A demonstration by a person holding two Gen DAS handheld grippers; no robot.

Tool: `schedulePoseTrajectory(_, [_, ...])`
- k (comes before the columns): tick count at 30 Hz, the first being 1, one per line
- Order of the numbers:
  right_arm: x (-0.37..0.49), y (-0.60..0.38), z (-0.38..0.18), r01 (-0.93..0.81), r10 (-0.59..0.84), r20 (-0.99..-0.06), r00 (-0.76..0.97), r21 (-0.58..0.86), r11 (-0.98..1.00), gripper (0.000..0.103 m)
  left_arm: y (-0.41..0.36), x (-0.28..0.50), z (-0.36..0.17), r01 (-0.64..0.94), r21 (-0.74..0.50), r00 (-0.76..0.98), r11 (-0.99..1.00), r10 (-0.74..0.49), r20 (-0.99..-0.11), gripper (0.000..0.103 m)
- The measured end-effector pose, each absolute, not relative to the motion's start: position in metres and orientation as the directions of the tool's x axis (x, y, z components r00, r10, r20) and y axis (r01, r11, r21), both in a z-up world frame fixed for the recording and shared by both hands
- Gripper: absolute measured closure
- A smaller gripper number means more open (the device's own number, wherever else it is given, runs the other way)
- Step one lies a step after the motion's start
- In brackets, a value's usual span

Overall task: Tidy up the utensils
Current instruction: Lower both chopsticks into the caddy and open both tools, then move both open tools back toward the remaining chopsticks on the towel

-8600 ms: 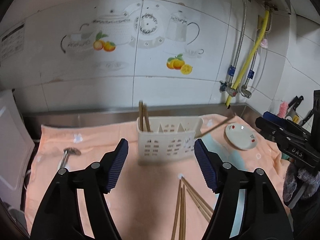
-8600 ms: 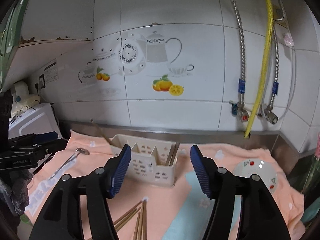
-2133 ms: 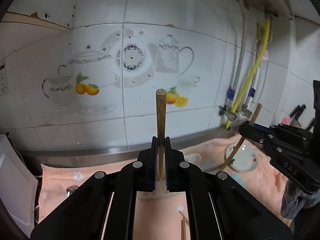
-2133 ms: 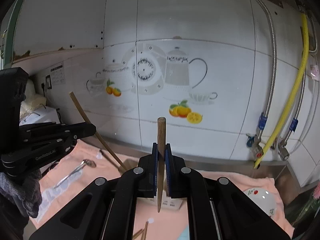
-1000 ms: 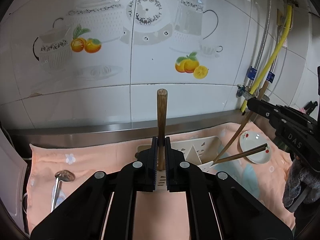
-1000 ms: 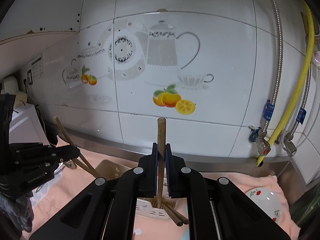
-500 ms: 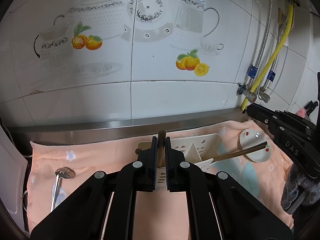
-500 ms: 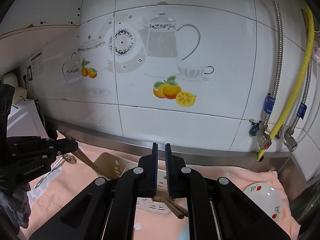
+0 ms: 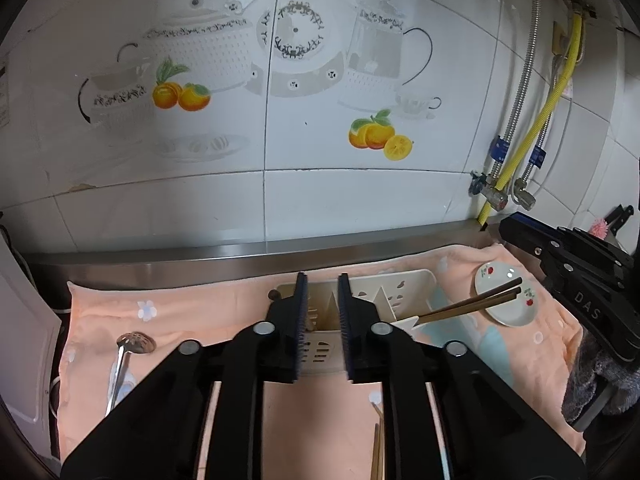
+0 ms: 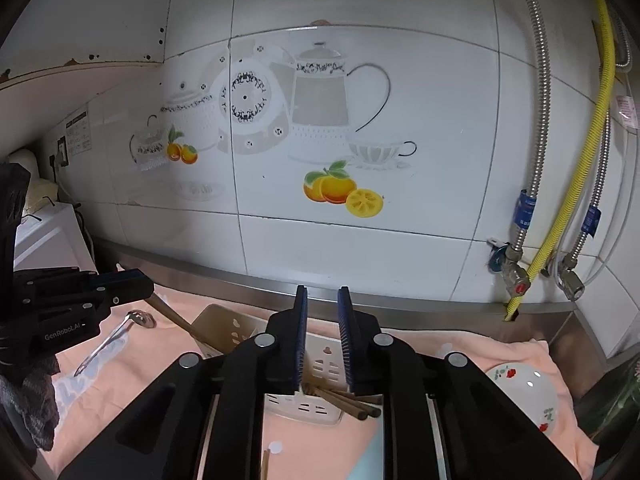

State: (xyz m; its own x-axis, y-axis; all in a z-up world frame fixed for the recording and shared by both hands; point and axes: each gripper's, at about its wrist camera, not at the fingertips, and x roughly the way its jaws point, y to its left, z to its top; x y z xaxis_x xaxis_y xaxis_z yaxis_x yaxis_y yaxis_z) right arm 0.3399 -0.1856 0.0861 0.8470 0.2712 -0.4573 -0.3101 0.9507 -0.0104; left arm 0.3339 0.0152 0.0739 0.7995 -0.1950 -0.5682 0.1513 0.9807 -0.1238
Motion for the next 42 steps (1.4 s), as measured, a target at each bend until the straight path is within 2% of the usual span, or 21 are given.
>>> schedulePoseTrajectory(5, [0.325,-0.191,0.092,-0.307,0.269,-0.441,0.856,-0.015,0.952,0.079,0.014,0.321,0.079,0.150,-0.119,0.808,0.982,-0.191,-0.557,0.075])
schedulePoseTrajectory(7, [0.318,-0.193,0.094,-0.307,0.269,-0.436,0.859,-0.017,0.952,0.075,0.014,0.315,0.082,0.148,-0.117,0.812,0.982,-0.188,-0.552,0.070])
schedulePoseTrajectory(10, [0.305,-0.196,0.097,-0.304,0.265,-0.420,0.868,-0.029,0.952,0.073,0.013,0.303,0.085,0.146,-0.112,0.820,0.983,-0.183,-0.541,0.062])
schedulePoseTrajectory(12, [0.298,-0.198,0.099,-0.306,0.270,-0.415,0.869,-0.020,0.952,0.072,0.013,0.295,0.085,0.152,-0.113,0.820,0.982,-0.189,-0.541,0.061])
schedulePoseTrajectory(16, [0.279,-0.202,0.100,-0.309,0.276,-0.396,0.876,-0.021,0.951,0.066,0.013,0.281,0.083,0.155,-0.110,0.823,0.982,-0.190,-0.535,0.053])
schedulePoseTrajectory(23, [0.245,-0.205,0.094,-0.326,0.296,-0.390,0.872,-0.011,0.945,0.059,0.015,0.255,0.071,0.164,-0.116,0.819,0.980,-0.201,-0.538,0.048])
schedulePoseTrajectory(29, [0.225,-0.205,0.079,-0.338,0.310,-0.415,0.855,0.007,0.941,0.057,0.015,0.237,0.058,0.171,-0.110,0.813,0.979,-0.204,-0.545,0.038])
schedulePoseTrajectory(37, [0.198,-0.208,0.038,-0.350,0.329,-0.460,0.825,0.042,0.936,0.048,0.019,0.209,0.033,0.155,-0.100,0.811,0.983,-0.185,-0.555,0.022])
schedulePoseTrajectory(42, [0.186,-0.210,0.010,-0.349,0.330,-0.495,0.804,0.057,0.936,0.046,0.018,0.197,0.011,0.144,-0.063,0.802,0.988,-0.154,-0.577,0.018])
